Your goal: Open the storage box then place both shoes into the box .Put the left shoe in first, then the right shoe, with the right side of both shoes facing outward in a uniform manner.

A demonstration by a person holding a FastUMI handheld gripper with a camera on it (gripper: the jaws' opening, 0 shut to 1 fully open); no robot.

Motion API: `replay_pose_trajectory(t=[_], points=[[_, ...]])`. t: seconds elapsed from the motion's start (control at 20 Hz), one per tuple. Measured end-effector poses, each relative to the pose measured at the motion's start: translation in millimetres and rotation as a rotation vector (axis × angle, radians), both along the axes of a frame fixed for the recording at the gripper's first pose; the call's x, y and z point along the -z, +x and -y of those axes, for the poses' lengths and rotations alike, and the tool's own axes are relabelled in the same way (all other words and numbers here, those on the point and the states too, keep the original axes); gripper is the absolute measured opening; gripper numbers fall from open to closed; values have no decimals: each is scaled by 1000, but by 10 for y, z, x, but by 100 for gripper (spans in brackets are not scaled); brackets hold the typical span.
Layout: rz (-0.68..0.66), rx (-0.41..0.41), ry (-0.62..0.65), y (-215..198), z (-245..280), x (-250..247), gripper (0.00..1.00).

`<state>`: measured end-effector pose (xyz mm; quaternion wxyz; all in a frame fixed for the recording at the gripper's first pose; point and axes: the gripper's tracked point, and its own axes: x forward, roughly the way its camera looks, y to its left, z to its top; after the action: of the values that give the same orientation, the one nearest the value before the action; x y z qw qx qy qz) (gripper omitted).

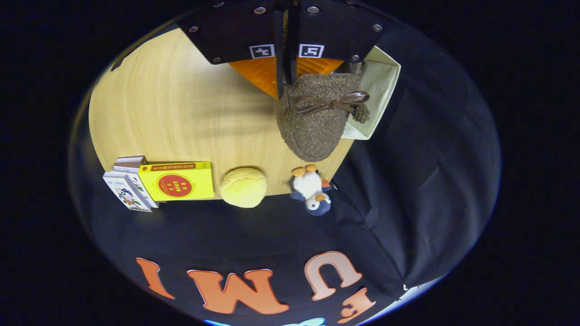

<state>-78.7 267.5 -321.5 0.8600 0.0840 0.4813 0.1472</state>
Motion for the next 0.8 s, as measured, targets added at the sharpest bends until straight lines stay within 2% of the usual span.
replay_pose_trajectory(t=[0.25,0.6,0.8], points=[[-47,-60,-36,62,-655,223,5],[-110,-74,-187,-67,-881,821,6],[-181,-81,-230,-233,-918,1045,15]])
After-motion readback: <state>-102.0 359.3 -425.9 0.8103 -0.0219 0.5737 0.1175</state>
